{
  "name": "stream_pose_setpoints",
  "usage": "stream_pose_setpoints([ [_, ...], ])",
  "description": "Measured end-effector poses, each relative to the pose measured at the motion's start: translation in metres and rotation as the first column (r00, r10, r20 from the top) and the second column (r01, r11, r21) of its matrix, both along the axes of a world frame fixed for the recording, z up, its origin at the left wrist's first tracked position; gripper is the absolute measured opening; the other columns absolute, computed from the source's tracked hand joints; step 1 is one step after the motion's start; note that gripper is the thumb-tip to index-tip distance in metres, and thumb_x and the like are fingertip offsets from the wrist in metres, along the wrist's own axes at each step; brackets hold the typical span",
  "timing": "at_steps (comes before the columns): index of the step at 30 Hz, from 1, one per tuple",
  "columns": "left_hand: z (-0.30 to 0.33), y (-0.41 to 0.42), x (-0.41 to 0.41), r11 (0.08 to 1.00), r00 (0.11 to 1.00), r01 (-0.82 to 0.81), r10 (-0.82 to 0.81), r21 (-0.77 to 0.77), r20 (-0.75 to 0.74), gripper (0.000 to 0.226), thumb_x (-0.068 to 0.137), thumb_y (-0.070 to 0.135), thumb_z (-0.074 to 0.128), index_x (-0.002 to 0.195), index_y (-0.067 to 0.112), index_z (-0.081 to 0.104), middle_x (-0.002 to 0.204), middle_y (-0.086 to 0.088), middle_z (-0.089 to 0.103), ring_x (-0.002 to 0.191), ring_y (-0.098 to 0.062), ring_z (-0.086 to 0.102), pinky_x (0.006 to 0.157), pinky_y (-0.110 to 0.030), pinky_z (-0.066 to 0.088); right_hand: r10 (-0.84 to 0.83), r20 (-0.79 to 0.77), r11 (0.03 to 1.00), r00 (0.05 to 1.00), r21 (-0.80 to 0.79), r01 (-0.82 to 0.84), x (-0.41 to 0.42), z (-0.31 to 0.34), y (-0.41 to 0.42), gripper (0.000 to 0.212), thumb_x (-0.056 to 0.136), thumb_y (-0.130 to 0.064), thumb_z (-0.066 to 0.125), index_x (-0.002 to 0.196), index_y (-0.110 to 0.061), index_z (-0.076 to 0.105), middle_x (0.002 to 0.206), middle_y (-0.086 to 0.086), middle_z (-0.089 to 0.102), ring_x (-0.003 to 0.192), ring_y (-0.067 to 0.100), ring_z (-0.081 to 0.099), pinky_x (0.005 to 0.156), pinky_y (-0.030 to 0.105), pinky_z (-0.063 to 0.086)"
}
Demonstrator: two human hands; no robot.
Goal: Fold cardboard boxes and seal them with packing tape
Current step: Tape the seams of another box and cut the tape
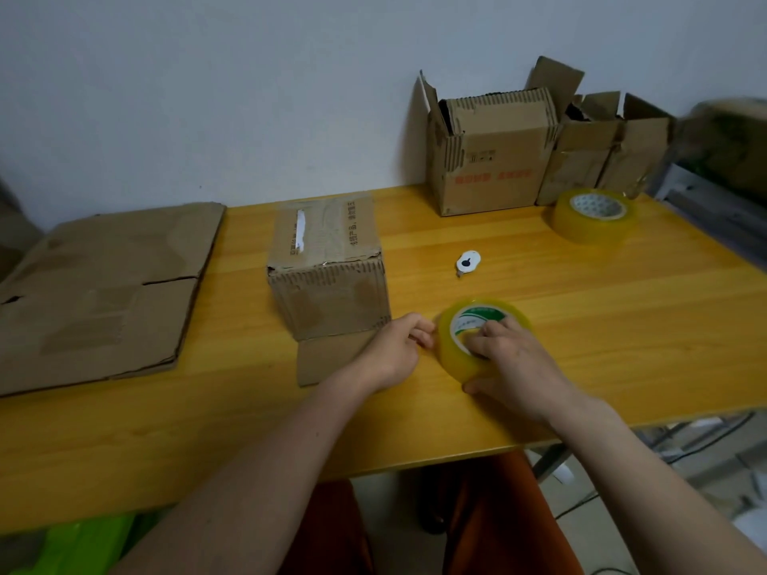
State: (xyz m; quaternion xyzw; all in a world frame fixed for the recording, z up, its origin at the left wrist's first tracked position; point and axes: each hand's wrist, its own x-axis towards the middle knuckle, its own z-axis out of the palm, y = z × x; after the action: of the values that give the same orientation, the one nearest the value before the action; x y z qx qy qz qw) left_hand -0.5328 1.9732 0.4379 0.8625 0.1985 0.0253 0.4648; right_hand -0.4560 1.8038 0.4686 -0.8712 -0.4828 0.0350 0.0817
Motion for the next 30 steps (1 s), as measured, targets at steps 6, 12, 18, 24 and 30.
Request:
stream_pose_setpoints([
  [6, 0.004, -0.003, -0.005, 0.996, 0.999, -0.019, 0.023, -0.088, 0.049, 0.025, 0.092, 0.002, 0.054, 0.085, 0.026, 0.057, 0.092, 0.004, 0.06, 0.092, -0.015, 0.058, 0.086, -0.032, 0.05, 0.003, -0.025, 1.0, 1.0, 0.007, -0.003, 0.0, 0.001, -0.002, 0.064, 0.078, -0.041, 0.072, 0.135, -0.023, 0.051, 0.122, -0.002, 0.051, 0.117, 0.017, 0.036, 0.099, 0.026, 0.029],
  [12, 0.001, -0.011, -0.009, 0.987, 0.98, -0.106, 0.124, -0.118, 0.156, 0.021, 0.091, 0.013, 0.065, 0.075, 0.027, 0.059, 0.093, 0.005, 0.062, 0.086, -0.011, 0.059, 0.078, -0.022, 0.048, 0.001, -0.076, 1.0, 0.997, 0.014, 0.0, -0.002, 0.005, -0.004, 0.06, 0.079, -0.041, 0.071, 0.133, -0.023, 0.052, 0.125, -0.003, 0.051, 0.12, 0.016, 0.035, 0.102, 0.027, 0.028],
  [18, 0.023, -0.029, -0.018, 0.955, 0.905, -0.291, 0.255, 0.057, 0.341, 0.009, 0.095, 0.015, 0.058, 0.087, 0.017, 0.057, 0.096, 0.002, 0.065, 0.087, -0.011, 0.06, 0.072, -0.021, 0.049, -0.074, -0.188, 0.995, 0.979, 0.051, 0.085, -0.005, 0.016, -0.011, 0.055, 0.086, -0.048, 0.061, 0.132, -0.022, 0.046, 0.141, 0.0, 0.046, 0.136, 0.016, 0.033, 0.118, 0.043, 0.007],
  [24, 0.046, -0.021, -0.024, 0.846, 0.83, -0.521, 0.472, 0.111, 0.296, 0.011, 0.096, 0.016, 0.056, 0.085, 0.018, 0.054, 0.082, 0.008, 0.054, 0.09, -0.018, 0.058, 0.083, -0.037, 0.049, 0.143, -0.371, 0.921, 0.917, 0.39, 0.014, -0.013, 0.023, -0.006, 0.074, 0.053, -0.069, 0.072, 0.112, -0.031, 0.05, 0.112, -0.012, 0.047, 0.106, 0.003, 0.042, 0.085, 0.017, 0.037],
  [30, 0.047, -0.013, -0.04, 0.806, 0.753, -0.579, 0.587, -0.123, 0.299, 0.023, 0.097, 0.013, 0.052, 0.077, 0.026, 0.049, 0.085, -0.002, 0.07, 0.079, -0.022, 0.069, 0.077, -0.046, 0.058, 0.135, -0.488, 0.692, 0.863, 0.67, 0.27, -0.029, 0.011, 0.001, 0.08, 0.071, -0.048, 0.068, 0.14, -0.032, 0.033, 0.128, -0.018, 0.043, 0.119, -0.007, 0.041, 0.095, 0.013, 0.038],
])
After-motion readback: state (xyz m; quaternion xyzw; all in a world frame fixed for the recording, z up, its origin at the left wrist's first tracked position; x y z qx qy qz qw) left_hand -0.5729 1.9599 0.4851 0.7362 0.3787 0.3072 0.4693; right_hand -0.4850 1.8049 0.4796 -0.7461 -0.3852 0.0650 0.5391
